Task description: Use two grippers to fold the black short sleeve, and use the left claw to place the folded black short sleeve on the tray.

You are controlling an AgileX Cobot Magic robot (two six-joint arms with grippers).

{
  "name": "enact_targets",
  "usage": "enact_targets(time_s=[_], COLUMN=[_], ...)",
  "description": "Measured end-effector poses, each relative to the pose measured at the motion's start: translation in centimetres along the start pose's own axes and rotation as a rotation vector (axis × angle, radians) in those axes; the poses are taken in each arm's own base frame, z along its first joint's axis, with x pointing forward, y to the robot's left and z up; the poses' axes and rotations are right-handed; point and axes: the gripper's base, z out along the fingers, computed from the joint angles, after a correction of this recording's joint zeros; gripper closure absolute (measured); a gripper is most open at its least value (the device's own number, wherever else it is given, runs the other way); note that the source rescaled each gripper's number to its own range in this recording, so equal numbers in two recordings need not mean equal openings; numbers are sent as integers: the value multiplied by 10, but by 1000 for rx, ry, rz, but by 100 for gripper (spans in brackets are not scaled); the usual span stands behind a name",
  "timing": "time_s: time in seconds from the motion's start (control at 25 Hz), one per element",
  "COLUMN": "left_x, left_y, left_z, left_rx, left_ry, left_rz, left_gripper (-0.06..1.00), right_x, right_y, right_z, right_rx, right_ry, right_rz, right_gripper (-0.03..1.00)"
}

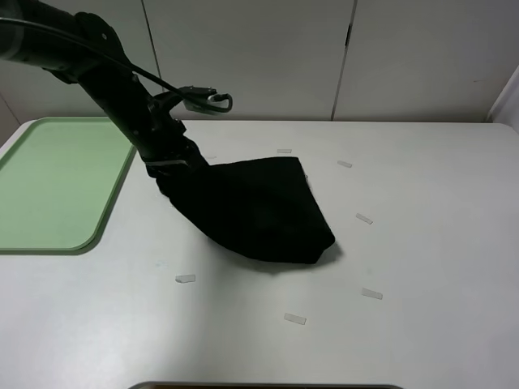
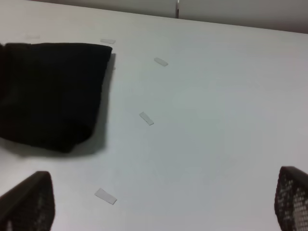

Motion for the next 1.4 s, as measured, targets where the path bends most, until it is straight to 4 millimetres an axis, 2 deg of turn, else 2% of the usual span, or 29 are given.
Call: enact_targets(time_s=[0.16, 0.36, 0.76, 1.04, 1.2, 1.4], left_x=[1, -1, -18, -25, -33, -40], left_y=[14, 13, -43, -67, -86, -101], left_z=[-17, -22, -2, 8, 39, 50], left_rx=[-63, -69, 14, -5, 46, 90], left_ry=[88, 115, 106, 84, 37, -27], left_rz=[37, 49, 174, 282, 255, 209], left_gripper=[85, 85, 85, 85, 85, 74], right_x=[0, 0, 0, 0, 0, 0], right_y=[0, 0, 0, 0, 0, 0], right_z=[0, 0, 0, 0, 0, 0], right_rx=[0, 0, 0, 0, 0, 0], right_ry=[0, 0, 0, 0, 0, 0], right_rz=[0, 0, 0, 0, 0, 0], right_gripper=[-3, -3, -3, -3, -3, -3])
